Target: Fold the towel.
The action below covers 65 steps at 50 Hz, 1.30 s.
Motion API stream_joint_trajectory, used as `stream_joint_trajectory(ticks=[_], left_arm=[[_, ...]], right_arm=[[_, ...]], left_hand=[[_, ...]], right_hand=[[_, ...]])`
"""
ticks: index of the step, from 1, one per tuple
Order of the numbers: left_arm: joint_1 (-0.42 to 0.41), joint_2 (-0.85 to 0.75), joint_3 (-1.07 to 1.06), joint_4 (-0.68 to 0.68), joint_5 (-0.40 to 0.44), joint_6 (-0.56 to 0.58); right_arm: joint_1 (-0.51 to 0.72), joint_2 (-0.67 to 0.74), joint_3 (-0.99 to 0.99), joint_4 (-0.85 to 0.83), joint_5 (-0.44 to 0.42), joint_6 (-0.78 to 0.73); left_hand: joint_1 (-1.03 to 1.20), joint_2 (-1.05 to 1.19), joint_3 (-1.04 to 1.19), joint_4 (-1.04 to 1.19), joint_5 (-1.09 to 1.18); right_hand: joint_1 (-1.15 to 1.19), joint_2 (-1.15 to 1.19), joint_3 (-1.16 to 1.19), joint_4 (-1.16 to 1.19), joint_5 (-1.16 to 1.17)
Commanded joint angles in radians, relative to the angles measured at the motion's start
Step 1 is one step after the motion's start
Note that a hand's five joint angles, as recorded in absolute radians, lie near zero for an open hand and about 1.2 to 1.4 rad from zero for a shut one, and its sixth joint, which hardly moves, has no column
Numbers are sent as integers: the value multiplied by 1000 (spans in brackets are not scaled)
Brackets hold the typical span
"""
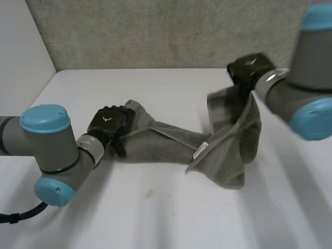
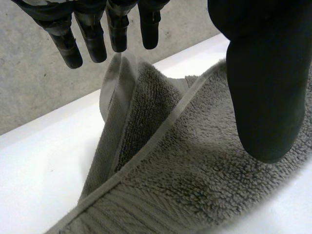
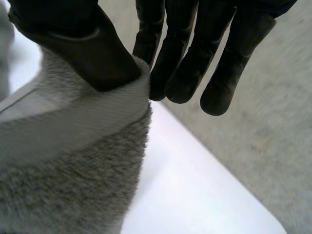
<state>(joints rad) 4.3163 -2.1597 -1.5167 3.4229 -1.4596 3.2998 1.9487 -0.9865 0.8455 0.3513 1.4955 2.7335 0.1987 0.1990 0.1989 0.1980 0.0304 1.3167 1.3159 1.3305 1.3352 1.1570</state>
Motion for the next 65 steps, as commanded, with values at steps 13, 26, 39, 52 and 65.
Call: stream_joint_trajectory(ticks=[13,26,39,52,65], left_arm=[[0,-20,3,81,-1,3],[0,-40,-3,82,1,63],[-1,-34,-19,79,2,61],[2,1,-33,79,2,60],[2,37,-60,88,1,61]], right_arm=[[-338,-457,391,115,-487,120],[-629,-601,418,17,-743,255],[-743,-522,552,156,-830,-112],[-539,-462,705,38,-678,-146],[-127,-495,983,-306,-299,-140]], left_hand=[[79,79,79,80,73],[214,214,214,215,208],[695,694,695,695,688],[1198,1197,1197,1198,1191],[1198,1197,1197,1198,1191]], right_hand=[[80,80,66,61,65],[80,80,66,61,65],[-917,-916,-931,-935,-932],[-967,-967,-981,-986,-982],[-886,-885,-899,-904,-900]])
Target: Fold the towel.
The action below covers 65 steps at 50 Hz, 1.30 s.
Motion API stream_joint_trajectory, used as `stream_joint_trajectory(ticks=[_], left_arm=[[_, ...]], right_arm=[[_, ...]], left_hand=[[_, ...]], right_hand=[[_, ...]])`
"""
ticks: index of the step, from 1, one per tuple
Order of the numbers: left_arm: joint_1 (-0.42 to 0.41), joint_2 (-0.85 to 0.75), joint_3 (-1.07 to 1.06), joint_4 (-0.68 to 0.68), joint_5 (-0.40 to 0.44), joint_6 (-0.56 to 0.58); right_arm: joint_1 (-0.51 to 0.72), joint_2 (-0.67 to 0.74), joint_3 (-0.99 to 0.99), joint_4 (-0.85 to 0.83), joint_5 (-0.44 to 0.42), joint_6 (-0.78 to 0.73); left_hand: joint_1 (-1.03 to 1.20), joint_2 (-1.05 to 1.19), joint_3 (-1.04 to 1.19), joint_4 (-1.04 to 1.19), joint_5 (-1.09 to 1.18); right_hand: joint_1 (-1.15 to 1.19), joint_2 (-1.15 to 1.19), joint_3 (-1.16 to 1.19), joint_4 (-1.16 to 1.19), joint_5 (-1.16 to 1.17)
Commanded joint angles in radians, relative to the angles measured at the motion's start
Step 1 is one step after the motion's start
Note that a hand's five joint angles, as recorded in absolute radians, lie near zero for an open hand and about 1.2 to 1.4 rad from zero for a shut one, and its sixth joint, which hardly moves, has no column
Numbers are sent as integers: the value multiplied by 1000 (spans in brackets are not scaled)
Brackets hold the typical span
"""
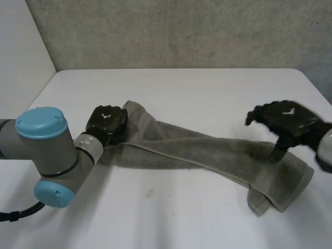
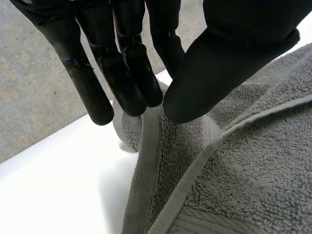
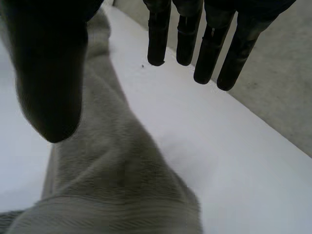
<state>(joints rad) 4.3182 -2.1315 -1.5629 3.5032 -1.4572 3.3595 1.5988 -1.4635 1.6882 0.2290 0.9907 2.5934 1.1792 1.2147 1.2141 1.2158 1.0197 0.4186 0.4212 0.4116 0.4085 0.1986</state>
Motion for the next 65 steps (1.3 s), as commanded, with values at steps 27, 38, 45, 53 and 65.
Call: stream_joint_trajectory(ticks=[27,38,45,53,65], left_arm=[[0,90,-108,10,1,4],[0,79,-105,13,0,4],[0,79,-111,13,0,4],[0,79,-114,13,0,4],[0,76,-114,14,0,4]], right_arm=[[371,41,370,-523,566,-13],[273,58,432,-565,556,-41],[260,100,432,-568,537,-44],[260,126,426,-668,523,-48],[199,91,377,-692,493,-72]], left_hand=[[-628,-664,-663,-665,-643],[-713,-749,-748,-750,-728],[-725,-760,-760,-762,-740],[-725,-760,-760,-762,-740],[-725,-760,-760,-762,-740]], right_hand=[[80,78,87,90,126],[101,98,108,111,146],[142,139,149,152,187],[374,371,380,384,419],[932,929,939,942,977]])
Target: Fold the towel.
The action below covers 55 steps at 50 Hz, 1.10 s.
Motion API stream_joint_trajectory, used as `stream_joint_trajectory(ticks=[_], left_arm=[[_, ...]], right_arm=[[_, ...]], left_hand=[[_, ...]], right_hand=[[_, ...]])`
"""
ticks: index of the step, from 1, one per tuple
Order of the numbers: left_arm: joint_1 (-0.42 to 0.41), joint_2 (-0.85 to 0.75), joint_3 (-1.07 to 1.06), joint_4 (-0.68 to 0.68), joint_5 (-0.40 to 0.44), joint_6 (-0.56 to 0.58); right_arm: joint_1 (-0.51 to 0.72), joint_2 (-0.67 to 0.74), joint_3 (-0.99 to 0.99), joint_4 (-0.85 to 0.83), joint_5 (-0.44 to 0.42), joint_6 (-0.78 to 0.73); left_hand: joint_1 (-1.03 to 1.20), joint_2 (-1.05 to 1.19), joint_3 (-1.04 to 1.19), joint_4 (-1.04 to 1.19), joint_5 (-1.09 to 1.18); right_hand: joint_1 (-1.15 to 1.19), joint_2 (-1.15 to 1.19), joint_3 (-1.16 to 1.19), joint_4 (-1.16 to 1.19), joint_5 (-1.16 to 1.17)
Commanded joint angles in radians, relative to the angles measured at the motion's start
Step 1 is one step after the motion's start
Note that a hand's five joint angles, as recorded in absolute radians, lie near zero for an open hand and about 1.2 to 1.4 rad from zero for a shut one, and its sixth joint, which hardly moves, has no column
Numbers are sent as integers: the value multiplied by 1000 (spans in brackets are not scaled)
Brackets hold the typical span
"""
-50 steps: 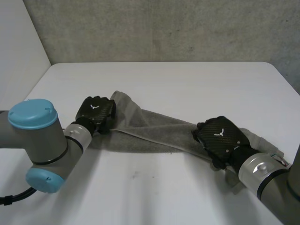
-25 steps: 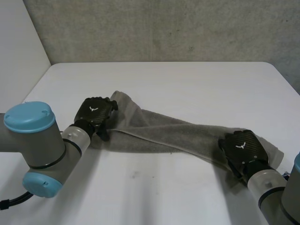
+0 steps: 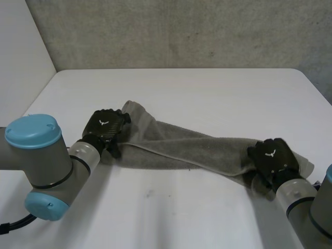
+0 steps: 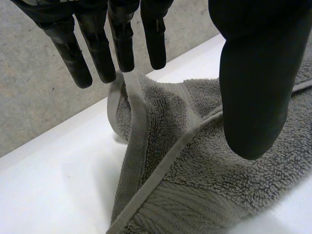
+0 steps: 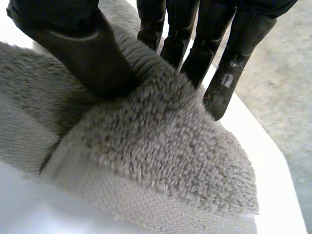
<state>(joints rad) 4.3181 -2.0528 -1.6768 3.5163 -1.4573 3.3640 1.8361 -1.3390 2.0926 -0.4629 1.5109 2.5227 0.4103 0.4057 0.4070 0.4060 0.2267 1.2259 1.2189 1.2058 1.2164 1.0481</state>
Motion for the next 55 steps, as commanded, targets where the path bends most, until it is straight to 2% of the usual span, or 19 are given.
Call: stream_joint_trajectory(ticks=[1,16,17,21,26,28,31,32,33,35,39,43,46,48,49,51,52,54,55], left_arm=[[0,-6,0,1,0,0],[0,-47,16,1,0,2],[0,-52,17,1,0,2],[0,-55,19,3,0,2],[0,-59,20,3,0,0],[0,-61,20,3,0,0],[0,-61,19,3,0,0],[0,-61,20,3,2,0],[0,-61,20,3,2,0],[0,-61,20,4,2,-2],[0,-58,16,1,2,0],[0,-47,19,-7,2,2],[0,-44,37,-20,3,8],[0,-58,98,-28,2,52],[0,-58,98,-28,2,52],[-1,-87,188,-23,3,121],[-1,-87,189,-23,3,121],[-1,-134,331,-19,5,182],[-1,-135,332,-19,5,183]], right_arm=[[-38,-55,-29,3,-44,-1],[-136,-149,-22,59,-103,13],[-158,-169,-17,64,-115,28],[-208,-209,-16,69,-200,91],[-261,-249,-13,95,-265,159],[-316,-298,-14,131,-319,247],[-340,-315,-14,150,-369,300],[-340,-315,-14,150,-370,300],[-344,-321,-16,155,-383,310],[-345,-327,-16,158,-391,311],[-353,-325,-29,191,-402,304],[-350,-293,-72,221,-403,281],[-350,-203,-149,302,-402,203],[-336,-99,-268,409,-397,78],[-336,-98,-269,409,-397,77],[-312,1,-424,489,-377,-46],[-311,1,-425,489,-377,-47],[-243,93,-610,512,-351,-96],[-242,93,-611,512,-351,-96]], left_hand=[[44,49,47,48,53],[47,51,50,51,56],[50,54,53,54,59],[50,54,53,54,59],[56,60,59,60,65],[62,66,65,66,71],[191,195,194,195,200],[403,407,406,407,412],[405,410,408,409,414],[943,947,946,947,952],[986,991,989,990,995],[986,991,989,990,995],[986,991,989,990,995],[986,991,989,990,995],[986,991,989,990,995],[986,991,989,990,995],[986,991,989,990,995],[986,991,989,990,995],[986,991,989,990,995]], right_hand=[[136,143,156,146,139],[113,120,133,122,116],[170,177,190,179,173],[170,177,190,180,174],[170,177,190,180,174],[170,177,190,180,174],[170,177,190,180,174],[170,177,190,180,174],[170,177,190,180,174],[170,177,190,180,174],[170,177,190,180,174],[170,177,190,180,174],[170,177,190,180,174],[170,177,190,180,174],[170,177,190,180,174],[170,177,190,180,174],[170,177,190,180,174],[170,177,190,180,174],[170,177,190,180,174]])
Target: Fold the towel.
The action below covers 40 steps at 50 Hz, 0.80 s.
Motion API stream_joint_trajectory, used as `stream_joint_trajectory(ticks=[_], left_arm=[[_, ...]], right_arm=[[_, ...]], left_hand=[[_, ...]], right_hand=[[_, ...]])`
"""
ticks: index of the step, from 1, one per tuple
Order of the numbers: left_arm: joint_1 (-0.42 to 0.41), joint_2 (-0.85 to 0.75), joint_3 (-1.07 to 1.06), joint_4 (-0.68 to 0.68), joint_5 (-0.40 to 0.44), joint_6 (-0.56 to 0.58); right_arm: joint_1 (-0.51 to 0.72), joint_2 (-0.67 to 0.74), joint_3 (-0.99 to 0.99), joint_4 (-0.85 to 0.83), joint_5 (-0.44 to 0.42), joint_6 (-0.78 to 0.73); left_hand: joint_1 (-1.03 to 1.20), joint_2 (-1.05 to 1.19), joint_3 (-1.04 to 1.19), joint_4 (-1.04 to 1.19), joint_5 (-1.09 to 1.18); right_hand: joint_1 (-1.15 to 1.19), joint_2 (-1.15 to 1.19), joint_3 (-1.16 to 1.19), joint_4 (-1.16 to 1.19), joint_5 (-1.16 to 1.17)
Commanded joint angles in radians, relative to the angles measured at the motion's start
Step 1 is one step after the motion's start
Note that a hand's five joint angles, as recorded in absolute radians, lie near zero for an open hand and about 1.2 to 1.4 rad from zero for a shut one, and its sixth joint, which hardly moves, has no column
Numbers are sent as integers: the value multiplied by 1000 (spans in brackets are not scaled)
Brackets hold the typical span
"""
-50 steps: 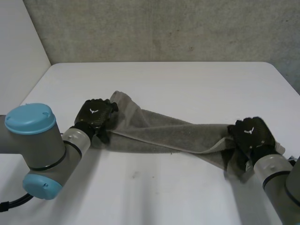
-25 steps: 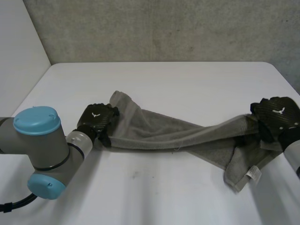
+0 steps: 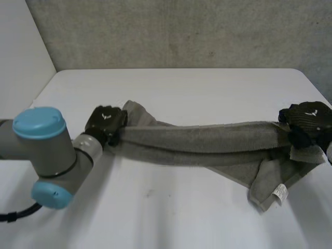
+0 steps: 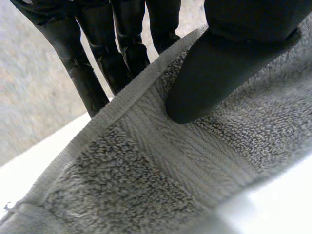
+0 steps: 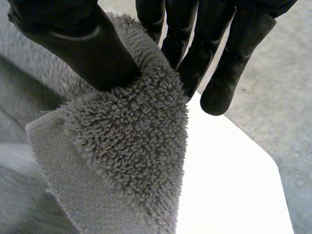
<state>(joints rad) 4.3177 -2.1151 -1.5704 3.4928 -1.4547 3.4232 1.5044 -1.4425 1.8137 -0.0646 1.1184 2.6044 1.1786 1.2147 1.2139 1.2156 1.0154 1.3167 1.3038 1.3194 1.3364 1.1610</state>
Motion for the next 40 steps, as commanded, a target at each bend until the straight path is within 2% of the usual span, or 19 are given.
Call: stream_joint_trajectory(ticks=[1,2,3,4,5,7,8,10,11,13,17,21,22,26,27,29,30,32,40], left_arm=[[-1,-88,318,5,-1,139],[-1,-98,416,5,-1,139],[-1,-98,417,5,-1,139],[-1,-105,516,8,-1,139],[-1,-105,517,8,-1,139],[-1,-109,741,34,-10,120],[-1,-109,742,34,-10,120],[-1,-111,931,89,-13,64],[-1,-111,932,89,-13,63],[0,-111,1059,132,-27,-5],[3,-111,1093,134,-36,-47],[39,-102,974,66,-38,-62],[39,-102,974,66,-38,-62],[82,-94,757,9,-38,-65],[82,-94,756,9,-38,-65],[97,-79,570,6,-33,-62],[97,-79,569,6,-33,-62],[114,-65,379,24,-27,-55],[117,-74,52,127,48,-49]], right_arm=[[117,230,-432,108,56,-170],[138,258,-539,94,76,-159],[138,258,-540,94,77,-159],[154,284,-668,62,92,-140],[154,284,-669,61,92,-139],[174,307,-880,-51,112,-74],[174,307,-881,-52,112,-73],[191,309,-1025,-188,133,26],[191,309,-1025,-189,133,26],[192,306,-1105,-263,164,130],[194,306,-1131,-219,192,186],[206,318,-1117,-37,173,189],[206,318,-1117,-37,173,189],[223,352,-1030,98,101,181],[223,352,-1030,98,101,181],[227,369,-923,133,46,152],[227,369,-922,134,46,152],[249,385,-764,127,9,103],[286,520,-496,91,29,-35]], left_hand=[[218,182,182,181,206],[218,182,182,181,206],[218,182,182,181,206],[218,182,182,181,206],[218,182,182,181,206],[218,182,182,181,206],[218,182,182,181,206],[218,182,182,181,206],[218,182,182,181,206],[218,182,182,181,206],[218,182,182,181,206],[218,182,182,181,206],[218,182,182,181,206],[218,182,182,181,206],[218,182,182,181,206],[218,182,182,181,206],[218,182,182,181,206],[218,182,182,181,206],[218,182,182,181,206]], right_hand=[[80,92,77,60,61],[80,92,77,60,61],[80,92,77,60,61],[80,92,77,60,61],[80,92,77,60,61],[80,92,77,60,61],[80,92,77,60,61],[80,92,77,60,61],[80,92,77,60,61],[80,92,77,60,61],[80,92,77,60,61],[80,92,77,60,61],[80,92,77,60,61],[80,92,77,60,61],[80,92,77,60,61],[80,92,77,60,61],[80,92,77,60,61],[80,92,77,60,61],[80,92,77,60,61]])
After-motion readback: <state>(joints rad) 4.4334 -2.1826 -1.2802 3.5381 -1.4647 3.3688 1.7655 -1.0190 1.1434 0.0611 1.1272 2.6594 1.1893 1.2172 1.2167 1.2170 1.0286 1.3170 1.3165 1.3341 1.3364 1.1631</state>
